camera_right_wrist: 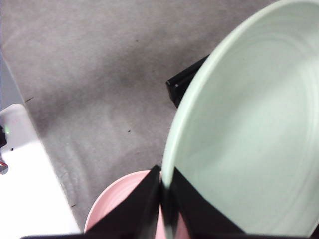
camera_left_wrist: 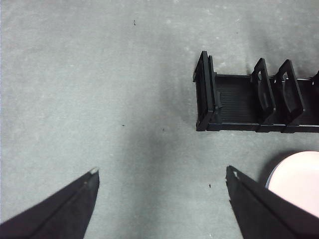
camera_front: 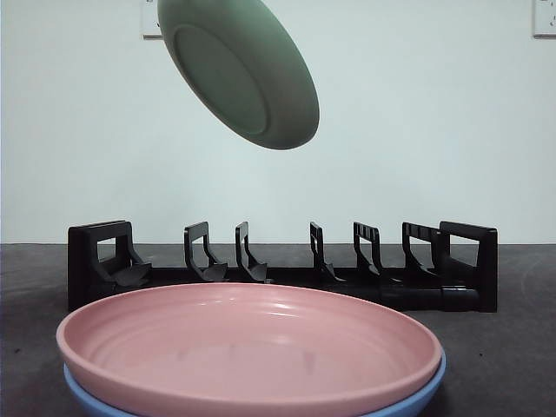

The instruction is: Place the plate

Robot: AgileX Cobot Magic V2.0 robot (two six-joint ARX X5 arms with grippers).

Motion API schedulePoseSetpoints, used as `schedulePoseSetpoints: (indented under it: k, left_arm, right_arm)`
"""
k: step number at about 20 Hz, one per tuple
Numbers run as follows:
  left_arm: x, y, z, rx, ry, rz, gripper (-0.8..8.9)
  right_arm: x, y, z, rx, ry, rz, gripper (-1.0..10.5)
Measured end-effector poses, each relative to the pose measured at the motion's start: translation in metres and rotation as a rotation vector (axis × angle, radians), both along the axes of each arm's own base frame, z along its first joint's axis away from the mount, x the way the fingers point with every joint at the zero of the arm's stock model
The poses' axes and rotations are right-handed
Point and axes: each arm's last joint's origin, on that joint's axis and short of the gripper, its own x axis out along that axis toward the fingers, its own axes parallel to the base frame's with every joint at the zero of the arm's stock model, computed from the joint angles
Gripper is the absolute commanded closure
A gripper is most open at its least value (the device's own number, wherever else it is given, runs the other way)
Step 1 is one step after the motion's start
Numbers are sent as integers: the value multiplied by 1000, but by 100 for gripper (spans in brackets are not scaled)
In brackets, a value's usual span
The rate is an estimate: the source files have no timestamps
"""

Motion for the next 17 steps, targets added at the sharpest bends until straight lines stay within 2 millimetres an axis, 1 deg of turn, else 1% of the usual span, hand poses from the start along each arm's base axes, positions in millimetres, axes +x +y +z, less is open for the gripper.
schedulePoseSetpoints:
  k: [2,4,6,8,11,14,15,17]
  left_arm:
    - [0,0,0,0,0,0,407]
    - [0,0,0,0,0,1,407]
    - [0,0,0,-5,0,4,407]
    - [0,0,0,-8,0,7,407]
    - [0,0,0,-9,1,8,407]
    - [0,0,0,-18,1,15,407]
    - [0,0,0,-20,2,18,407]
    - [0,0,0,-25,2,22,407]
  right_arm:
    - [-11,-3,-4,52,-44,19,930]
    - [-29,-13,-11,109,-91,40,930]
    - [-46,-26,-21,149,-129,54,930]
    - [-62,-40,-41,154,-175,45,931]
    - [-88,-62,-75,138,-260,5,930]
    - [-114,-87,-96,175,-317,8,931]
    - [-122,-94,-103,161,-319,19,930]
    - [-136,-101,-118,54,-323,54,931]
